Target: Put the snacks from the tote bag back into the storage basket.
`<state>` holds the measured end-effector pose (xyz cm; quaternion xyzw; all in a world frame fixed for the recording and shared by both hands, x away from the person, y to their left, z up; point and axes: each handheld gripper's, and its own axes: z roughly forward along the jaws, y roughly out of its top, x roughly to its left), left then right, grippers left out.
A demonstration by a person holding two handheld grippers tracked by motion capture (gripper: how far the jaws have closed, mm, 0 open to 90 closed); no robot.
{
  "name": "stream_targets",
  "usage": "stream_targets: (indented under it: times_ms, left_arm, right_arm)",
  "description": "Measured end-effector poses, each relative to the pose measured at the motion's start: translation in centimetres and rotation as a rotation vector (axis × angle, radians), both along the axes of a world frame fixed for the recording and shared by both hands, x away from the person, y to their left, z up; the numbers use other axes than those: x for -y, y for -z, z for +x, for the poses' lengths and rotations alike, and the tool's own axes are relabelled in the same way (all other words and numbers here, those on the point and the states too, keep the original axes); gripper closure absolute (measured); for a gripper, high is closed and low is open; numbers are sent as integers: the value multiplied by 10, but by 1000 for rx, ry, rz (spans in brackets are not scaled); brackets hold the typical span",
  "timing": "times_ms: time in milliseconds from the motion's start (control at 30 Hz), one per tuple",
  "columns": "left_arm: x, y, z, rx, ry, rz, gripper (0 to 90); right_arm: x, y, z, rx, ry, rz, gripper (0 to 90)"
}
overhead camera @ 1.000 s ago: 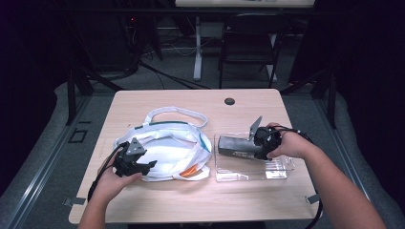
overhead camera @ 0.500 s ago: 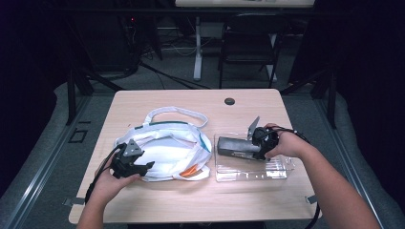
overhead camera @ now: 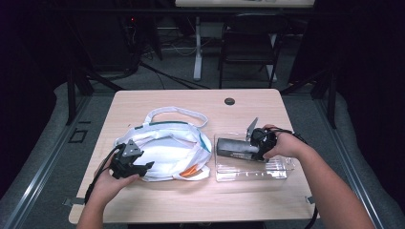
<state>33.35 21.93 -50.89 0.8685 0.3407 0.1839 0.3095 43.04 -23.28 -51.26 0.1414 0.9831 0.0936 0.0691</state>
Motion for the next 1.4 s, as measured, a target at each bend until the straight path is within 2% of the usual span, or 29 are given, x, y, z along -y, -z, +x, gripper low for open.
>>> stream_targets:
  times_ms: [267,400,433,467,567,633,867,967,1067,1333,1367,1400]
  left_arm:
    - [0,0,0,3,-3,7,412]
    - [0,2,0,-3,-8,13,411]
    - [0,3,0,-2,-6,12,411]
    - [0,3,1,-3,-6,15,411]
    - [0,3,1,-5,-6,15,411]
    - [-1,3,1,-6,-6,16,411]
    - [-2,5,0,-11,-13,21,411]
    - [-3,4,1,-7,-12,22,411]
    - [-3,5,1,-9,-13,24,411]
    - [-3,4,3,-2,-15,12,411]
    - [-3,3,4,-1,-13,9,411]
    - [-3,3,4,0,-16,7,411]
  right_arm:
    - [0,3,3,-1,10,-11,409]
    - [1,5,3,-5,21,-1,407]
    - [1,5,5,-4,9,-24,402]
    - [1,6,5,0,11,-19,401]
    - [0,6,6,2,-1,-55,399]
    - [0,9,6,0,13,-35,396]
    - [-1,9,9,-8,21,-35,380]
    - [-1,9,9,5,33,-31,363]
    - [-1,7,8,13,39,-11,358]
    - [-3,-2,4,43,70,4,339]
    - [-4,1,2,98,80,58,340]
    - [-4,1,1,133,92,100,339]
